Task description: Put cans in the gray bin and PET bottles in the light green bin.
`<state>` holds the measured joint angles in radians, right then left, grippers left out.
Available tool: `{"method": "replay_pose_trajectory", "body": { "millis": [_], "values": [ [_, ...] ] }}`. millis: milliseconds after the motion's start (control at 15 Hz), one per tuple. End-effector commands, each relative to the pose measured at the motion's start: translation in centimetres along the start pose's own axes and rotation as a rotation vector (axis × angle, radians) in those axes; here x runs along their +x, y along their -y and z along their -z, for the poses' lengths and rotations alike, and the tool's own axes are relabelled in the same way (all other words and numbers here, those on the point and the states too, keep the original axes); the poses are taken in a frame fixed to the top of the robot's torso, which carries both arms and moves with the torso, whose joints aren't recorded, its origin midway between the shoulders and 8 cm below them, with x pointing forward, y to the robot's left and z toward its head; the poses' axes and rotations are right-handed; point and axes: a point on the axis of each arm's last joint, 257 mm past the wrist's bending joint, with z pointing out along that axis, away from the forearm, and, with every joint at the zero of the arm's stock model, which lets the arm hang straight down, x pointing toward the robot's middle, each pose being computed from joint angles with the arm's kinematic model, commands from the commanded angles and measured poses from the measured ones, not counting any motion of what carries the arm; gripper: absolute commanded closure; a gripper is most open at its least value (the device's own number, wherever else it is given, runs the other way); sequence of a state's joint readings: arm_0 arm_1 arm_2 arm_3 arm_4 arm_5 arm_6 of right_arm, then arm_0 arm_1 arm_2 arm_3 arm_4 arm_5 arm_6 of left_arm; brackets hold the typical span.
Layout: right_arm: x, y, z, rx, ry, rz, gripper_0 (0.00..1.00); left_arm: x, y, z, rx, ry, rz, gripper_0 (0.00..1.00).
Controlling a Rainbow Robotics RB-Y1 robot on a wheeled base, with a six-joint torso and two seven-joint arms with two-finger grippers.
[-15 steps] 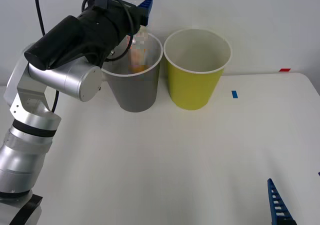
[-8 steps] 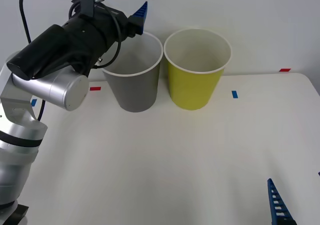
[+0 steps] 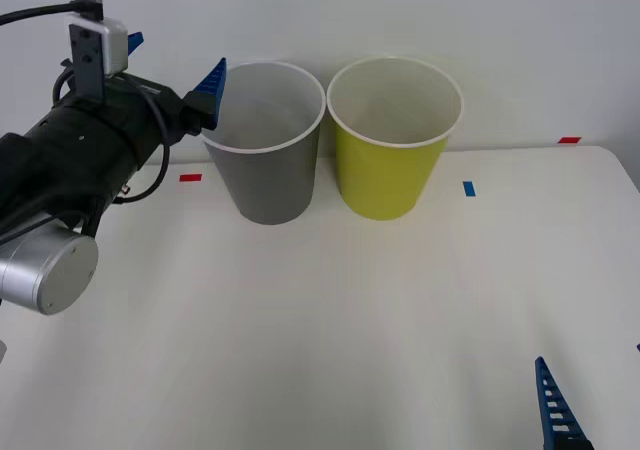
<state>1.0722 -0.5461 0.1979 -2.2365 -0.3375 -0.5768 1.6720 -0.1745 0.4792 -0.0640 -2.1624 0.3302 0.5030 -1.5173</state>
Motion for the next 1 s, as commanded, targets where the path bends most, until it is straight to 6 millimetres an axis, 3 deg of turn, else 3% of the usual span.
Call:
{"method": "replay_pose_trajectory", "body": {
  "millis": [67, 267, 533, 1000],
  "values": [
    [0.0, 0.0, 0.0, 0.000, 0.000, 0.000, 0.00, 2.5, -1.8, 4.2, -0.047, -0.002, 0.007, 0.00],
    [0.0, 0.0, 0.0, 0.000, 0.000, 0.000, 0.00, 6.4, -2.8, 8.6, -0.090, -0.017, 0.039, 0.00],
    [0.0, 0.0, 0.0, 0.000, 0.000, 0.000, 0.00, 9.8, -3.4, 13.3, -0.134, -0.041, 0.068, 0.00],
    [0.0, 0.0, 0.0, 0.000, 0.000, 0.000, 0.00, 13.7, -0.5, 23.1, -0.193, -0.049, 0.170, 0.00]
  ]
}}
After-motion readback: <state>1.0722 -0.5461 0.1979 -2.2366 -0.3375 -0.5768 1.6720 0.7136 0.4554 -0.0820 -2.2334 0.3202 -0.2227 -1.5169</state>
